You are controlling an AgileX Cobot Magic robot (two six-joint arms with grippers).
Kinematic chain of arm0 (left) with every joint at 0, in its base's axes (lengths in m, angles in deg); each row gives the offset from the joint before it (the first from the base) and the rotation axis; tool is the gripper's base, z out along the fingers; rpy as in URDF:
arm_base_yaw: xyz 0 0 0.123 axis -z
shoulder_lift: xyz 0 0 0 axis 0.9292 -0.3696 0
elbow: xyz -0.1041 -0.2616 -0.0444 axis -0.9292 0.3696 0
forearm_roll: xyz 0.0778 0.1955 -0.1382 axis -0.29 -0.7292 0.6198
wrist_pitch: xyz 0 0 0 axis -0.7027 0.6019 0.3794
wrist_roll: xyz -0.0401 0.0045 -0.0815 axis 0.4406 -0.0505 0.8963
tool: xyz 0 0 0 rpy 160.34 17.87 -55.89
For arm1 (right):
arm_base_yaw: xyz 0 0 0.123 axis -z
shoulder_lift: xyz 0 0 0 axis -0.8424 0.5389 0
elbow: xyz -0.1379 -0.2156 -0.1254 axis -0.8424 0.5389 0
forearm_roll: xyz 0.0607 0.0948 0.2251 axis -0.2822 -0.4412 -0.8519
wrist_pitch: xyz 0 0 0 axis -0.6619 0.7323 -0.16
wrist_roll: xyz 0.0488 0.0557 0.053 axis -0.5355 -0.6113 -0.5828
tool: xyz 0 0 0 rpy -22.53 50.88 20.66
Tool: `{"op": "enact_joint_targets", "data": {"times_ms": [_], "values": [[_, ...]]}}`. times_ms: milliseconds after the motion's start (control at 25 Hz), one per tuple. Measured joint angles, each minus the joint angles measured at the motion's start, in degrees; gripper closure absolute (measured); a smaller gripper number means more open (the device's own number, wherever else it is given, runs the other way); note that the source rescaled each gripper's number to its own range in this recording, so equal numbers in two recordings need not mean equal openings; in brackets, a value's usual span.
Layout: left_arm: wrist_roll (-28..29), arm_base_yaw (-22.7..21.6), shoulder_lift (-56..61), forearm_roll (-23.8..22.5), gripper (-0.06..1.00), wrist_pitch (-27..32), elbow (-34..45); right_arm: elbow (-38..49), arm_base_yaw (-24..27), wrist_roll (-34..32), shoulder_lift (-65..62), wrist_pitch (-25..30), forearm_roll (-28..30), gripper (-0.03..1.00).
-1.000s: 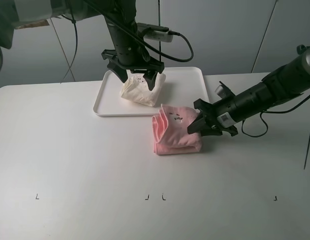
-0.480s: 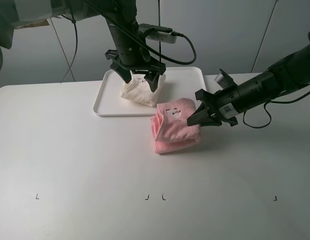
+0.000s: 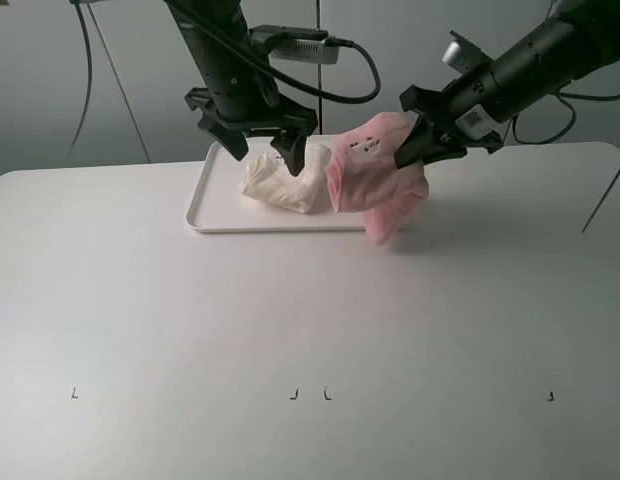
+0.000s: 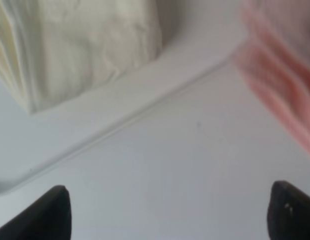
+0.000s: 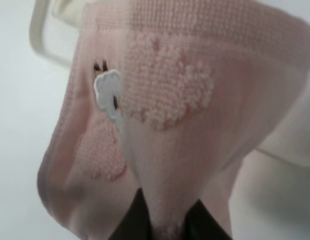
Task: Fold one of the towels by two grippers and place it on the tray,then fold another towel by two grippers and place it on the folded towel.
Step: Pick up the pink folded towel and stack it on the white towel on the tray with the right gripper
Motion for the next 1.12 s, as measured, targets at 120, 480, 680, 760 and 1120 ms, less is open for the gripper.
{"op": "enact_joint_targets", "data": {"times_ms": [120, 480, 680, 760, 1120], "values": [[-0.2, -1.9, 6.2, 0.1, -0.06, -6.6, 12.3, -6.0, 0.0, -2.0, 0.5, 2.9, -0.3, 0.89], [-0.7, -3.2, 17.6, -0.1, -0.06, -17.0, 30.1, -25.7, -8.9, -6.3, 12.2, 8.6, -8.1, 0.89], [-0.7, -3.2, 17.8, -0.1, -0.06, -17.6, 30.5, -36.6, -12.4, -9.0, 18.5, 8.9, -16.5, 0.89], [-0.7, -3.2, 17.8, -0.1, -0.06, -17.5, 30.5, -38.7, -12.4, -9.3, 20.5, 8.9, -20.3, 0.89], [-0.7, -3.2, 17.8, -0.1, -0.06, -17.3, 30.5, -39.3, -11.7, -9.2, 32.3, 5.0, -24.2, 0.89]]}}
